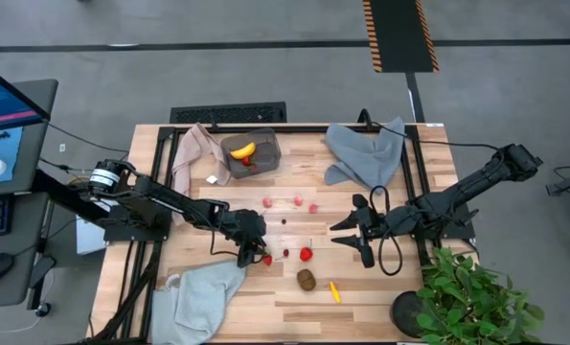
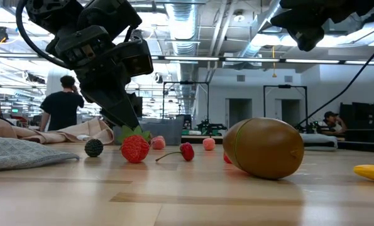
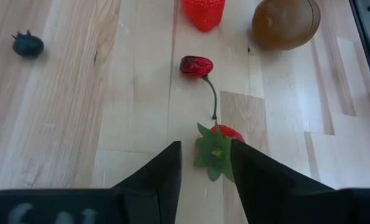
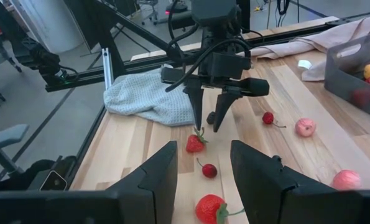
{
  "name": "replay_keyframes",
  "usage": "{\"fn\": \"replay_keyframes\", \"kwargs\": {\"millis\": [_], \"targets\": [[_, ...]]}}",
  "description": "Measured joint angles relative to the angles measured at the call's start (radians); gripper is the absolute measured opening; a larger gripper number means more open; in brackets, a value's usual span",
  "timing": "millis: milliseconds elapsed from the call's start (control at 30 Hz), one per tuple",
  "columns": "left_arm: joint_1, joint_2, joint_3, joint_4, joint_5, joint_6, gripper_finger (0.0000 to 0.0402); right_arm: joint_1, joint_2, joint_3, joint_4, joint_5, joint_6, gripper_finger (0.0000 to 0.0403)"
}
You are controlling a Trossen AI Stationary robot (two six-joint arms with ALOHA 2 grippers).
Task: Pick and placing Produce into tupperware
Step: Put the red strawberry into the black bin
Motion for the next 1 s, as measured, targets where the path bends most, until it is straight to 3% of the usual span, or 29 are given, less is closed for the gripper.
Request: {"fn": "replay_keyframes", "kwargs": {"millis": [167,400,800,1000], "targets": [[0.0,0.0,0.0,0.005,0.0,0.002,0.0102,0.0,0.0,0.0,0.0,0.0,0.001,0.0173],[0.0,0.0,0.0,0.007,-0.005,0.051,0.0008,0.0,0.0,0.0,0.0,0.0,0.001,0.0171],[0.002,0.0,0.0,0.031,-0.008,0.099,0.0001,0.0,0.0,0.0,0.0,0.0,0.006,0.0171],[0.015,0.0,0.007,0.036,-0.071,0.13,0.0,0.0,0.0,0.0,0.0,0.0,0.008,0.0172]]}}
